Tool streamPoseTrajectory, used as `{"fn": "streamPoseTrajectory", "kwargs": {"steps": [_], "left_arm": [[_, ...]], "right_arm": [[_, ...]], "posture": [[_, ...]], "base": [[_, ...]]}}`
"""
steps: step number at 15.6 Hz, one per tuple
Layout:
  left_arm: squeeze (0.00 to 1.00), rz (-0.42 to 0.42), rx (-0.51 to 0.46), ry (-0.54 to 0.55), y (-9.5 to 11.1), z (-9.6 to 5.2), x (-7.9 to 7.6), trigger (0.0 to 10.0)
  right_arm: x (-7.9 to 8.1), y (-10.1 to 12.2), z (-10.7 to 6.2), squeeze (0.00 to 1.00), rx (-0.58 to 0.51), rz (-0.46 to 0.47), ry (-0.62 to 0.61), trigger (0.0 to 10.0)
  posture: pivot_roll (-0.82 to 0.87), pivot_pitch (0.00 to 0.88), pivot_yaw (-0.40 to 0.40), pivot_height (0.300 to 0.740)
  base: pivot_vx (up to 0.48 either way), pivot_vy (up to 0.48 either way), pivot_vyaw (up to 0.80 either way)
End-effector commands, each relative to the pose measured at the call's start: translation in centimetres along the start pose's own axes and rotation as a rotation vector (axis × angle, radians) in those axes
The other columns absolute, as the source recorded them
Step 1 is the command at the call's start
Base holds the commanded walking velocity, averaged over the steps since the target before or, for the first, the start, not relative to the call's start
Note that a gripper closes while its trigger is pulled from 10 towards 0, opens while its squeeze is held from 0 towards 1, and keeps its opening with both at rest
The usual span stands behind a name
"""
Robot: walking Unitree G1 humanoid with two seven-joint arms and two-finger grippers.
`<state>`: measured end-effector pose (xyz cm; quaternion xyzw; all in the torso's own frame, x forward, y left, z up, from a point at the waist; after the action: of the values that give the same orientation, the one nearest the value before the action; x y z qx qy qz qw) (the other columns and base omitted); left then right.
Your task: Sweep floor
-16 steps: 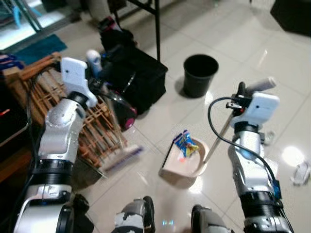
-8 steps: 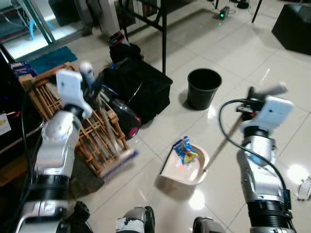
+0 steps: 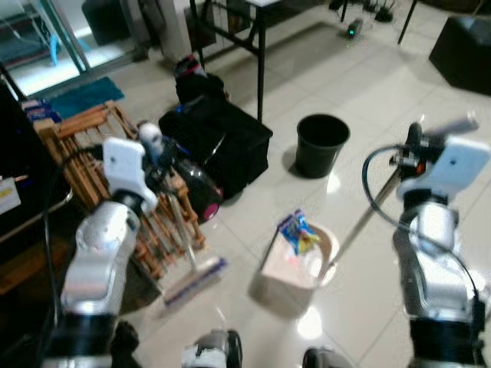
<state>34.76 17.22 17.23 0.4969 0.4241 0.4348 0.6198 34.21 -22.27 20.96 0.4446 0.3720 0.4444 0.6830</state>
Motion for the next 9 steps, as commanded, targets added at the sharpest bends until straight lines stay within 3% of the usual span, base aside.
{"fn": "streamPoseTrajectory", "kwargs": {"steps": [1,3,5,9], "left_arm": [[0.00,0.021,-0.037,0.000,1.0,-0.2,-0.4,10.0],[0.00,0.016,-0.032,-0.010,0.6,-0.7,-1.1,10.0],[0.00,0.023,-0.023,-0.028,0.4,-0.9,-1.5,10.0],[0.00,0.021,-0.016,-0.042,0.3,-0.7,-1.8,10.0]], "right_arm": [[-0.6,2.5,0.5,0.00,-0.073,0.041,-0.016,10.0],[-1.4,3.2,0.7,0.00,-0.080,0.062,-0.038,10.0],[-2.9,3.8,0.5,0.00,-0.085,0.077,-0.097,10.0],[-3.9,5.2,0.7,0.00,-0.105,0.105,-0.122,10.0]], "posture": [[0.10,0.052,0.077,0.740],[0.10,0.043,0.080,0.740],[0.09,0.031,0.089,0.740],[0.08,0.026,0.101,0.740]], "base": [[0.000,0.000,0.00],[0.000,0.000,0.00],[0.324,0.000,0.00],[0.375,0.000,0.00]]}}
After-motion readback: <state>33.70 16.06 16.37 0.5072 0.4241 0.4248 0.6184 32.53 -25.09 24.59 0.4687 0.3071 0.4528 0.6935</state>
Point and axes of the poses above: a point about 5 cm out from each wrist's last joint towards the gripper, its own z axis pointing out of the wrist towards the gripper, its own y axis along the axis of the wrist's last joint, x = y × z, the point moved 5 cm from there along z, pointing out of the wrist towards the gripper, and after that the axes turned 11 degrees about -z, right-handed, at the moved point
